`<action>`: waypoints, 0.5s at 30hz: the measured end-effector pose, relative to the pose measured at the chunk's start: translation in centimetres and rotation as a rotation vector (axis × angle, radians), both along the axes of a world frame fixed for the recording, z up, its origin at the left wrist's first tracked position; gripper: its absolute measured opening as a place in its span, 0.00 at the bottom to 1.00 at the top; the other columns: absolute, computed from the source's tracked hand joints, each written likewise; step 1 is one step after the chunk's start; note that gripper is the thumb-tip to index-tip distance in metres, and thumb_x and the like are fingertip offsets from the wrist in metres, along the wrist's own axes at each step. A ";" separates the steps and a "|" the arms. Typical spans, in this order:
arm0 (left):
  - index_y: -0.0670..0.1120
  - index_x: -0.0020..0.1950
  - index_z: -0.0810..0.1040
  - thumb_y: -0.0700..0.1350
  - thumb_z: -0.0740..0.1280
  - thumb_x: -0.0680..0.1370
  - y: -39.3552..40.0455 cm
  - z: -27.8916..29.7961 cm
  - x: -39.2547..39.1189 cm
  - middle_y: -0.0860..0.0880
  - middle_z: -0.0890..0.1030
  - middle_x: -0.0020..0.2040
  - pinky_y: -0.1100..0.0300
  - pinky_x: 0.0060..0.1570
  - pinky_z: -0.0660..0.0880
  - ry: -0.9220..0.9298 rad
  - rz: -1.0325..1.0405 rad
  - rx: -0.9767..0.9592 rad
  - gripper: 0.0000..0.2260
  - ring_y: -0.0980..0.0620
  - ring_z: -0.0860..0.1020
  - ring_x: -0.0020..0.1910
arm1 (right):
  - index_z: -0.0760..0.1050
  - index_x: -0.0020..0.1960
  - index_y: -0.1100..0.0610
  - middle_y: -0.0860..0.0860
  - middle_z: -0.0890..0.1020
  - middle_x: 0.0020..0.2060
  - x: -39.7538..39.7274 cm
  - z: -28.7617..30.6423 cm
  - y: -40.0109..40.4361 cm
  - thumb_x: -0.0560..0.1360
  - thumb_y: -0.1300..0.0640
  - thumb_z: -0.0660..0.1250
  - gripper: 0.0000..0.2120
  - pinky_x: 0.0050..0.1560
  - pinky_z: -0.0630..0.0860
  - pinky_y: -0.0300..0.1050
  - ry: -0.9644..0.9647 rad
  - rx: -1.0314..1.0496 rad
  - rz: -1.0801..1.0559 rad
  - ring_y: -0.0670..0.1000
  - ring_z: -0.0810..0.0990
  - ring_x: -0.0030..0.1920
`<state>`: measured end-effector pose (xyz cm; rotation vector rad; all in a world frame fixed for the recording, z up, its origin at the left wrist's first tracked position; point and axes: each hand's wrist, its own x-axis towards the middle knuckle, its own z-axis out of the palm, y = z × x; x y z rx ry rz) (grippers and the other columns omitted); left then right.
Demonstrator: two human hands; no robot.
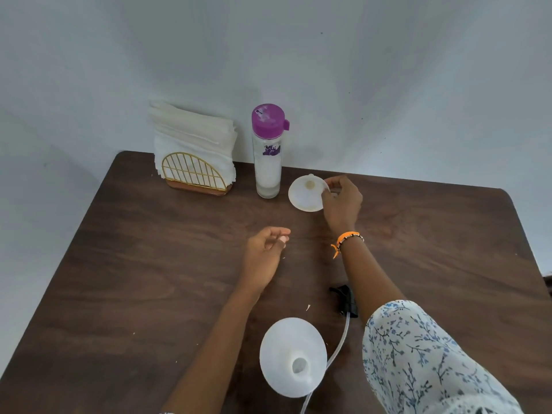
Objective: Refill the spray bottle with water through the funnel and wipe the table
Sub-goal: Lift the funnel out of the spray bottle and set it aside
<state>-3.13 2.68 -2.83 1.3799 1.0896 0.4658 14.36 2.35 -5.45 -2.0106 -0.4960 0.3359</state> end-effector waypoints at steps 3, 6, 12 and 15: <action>0.49 0.50 0.79 0.39 0.62 0.78 -0.2 0.0 0.0 0.53 0.80 0.46 0.78 0.36 0.71 0.008 -0.008 -0.008 0.08 0.57 0.78 0.47 | 0.75 0.42 0.54 0.48 0.80 0.42 0.2 -0.1 -0.1 0.69 0.65 0.66 0.07 0.47 0.77 0.43 0.015 -0.003 0.010 0.48 0.79 0.43; 0.50 0.50 0.79 0.39 0.62 0.78 -0.4 0.2 -0.1 0.54 0.80 0.45 0.78 0.38 0.71 0.003 -0.012 -0.005 0.08 0.57 0.78 0.47 | 0.76 0.50 0.57 0.50 0.80 0.48 0.4 0.0 -0.8 0.68 0.65 0.69 0.11 0.48 0.75 0.39 0.024 0.000 0.044 0.46 0.78 0.46; 0.53 0.47 0.79 0.40 0.63 0.78 -2.1 1.2 -1.7 0.54 0.81 0.45 0.71 0.42 0.73 -0.015 0.052 -0.009 0.08 0.57 0.80 0.47 | 0.77 0.51 0.56 0.46 0.80 0.47 -1.8 1.8 -5.4 0.70 0.61 0.70 0.10 0.50 0.71 0.35 0.061 0.022 -0.009 0.40 0.76 0.45; 0.52 0.47 0.80 0.39 0.63 0.78 -3.8 1.9 -3.4 0.54 0.82 0.45 0.71 0.44 0.74 -0.034 0.078 0.012 0.09 0.57 0.80 0.47 | 0.79 0.46 0.55 0.47 0.81 0.43 -3.8 2.6 -8.9 0.71 0.61 0.70 0.05 0.45 0.72 0.34 0.096 0.016 -0.001 0.43 0.77 0.42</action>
